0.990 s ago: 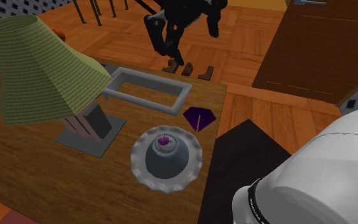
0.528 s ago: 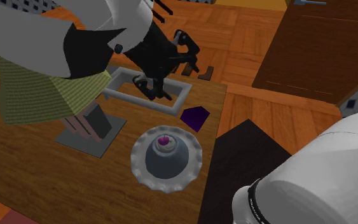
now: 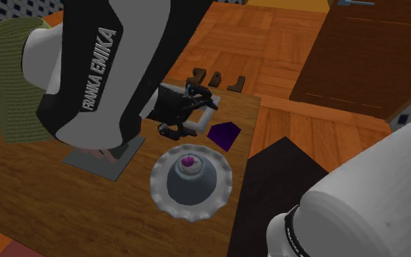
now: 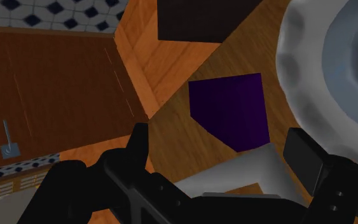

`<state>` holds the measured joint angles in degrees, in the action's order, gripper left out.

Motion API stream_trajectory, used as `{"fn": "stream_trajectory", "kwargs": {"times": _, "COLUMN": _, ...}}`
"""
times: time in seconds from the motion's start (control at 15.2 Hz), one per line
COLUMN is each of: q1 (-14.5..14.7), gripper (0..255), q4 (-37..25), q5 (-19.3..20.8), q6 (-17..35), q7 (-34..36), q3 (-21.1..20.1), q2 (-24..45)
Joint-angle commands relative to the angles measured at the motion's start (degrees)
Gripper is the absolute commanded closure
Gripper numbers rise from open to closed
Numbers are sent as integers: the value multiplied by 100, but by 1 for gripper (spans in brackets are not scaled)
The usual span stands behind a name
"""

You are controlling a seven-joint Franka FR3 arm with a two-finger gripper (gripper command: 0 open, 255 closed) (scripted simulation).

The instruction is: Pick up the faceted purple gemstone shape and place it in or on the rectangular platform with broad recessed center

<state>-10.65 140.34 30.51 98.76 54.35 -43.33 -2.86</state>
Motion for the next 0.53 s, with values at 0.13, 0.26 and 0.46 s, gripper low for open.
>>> {"fn": "stream_trajectory", "kwargs": {"times": 0.13, "q1": 128, "gripper": 0, "q4": -499, "q5": 1081, "q6": -621, "q7": 1511, "q3": 60, "q2": 1745}}
{"fn": "stream_trajectory", "kwargs": {"times": 0.26, "q1": 319, "gripper": 0, "q4": -765, "q5": 1453, "q6": -911, "q7": 2004, "q3": 296, "q2": 2440}}
{"fn": "stream_trajectory", "kwargs": {"times": 0.46, "q1": 367, "gripper": 0, "q4": -575, "q5": 1530, "q6": -692, "q7": 1999, "q3": 510, "q2": 2375}}
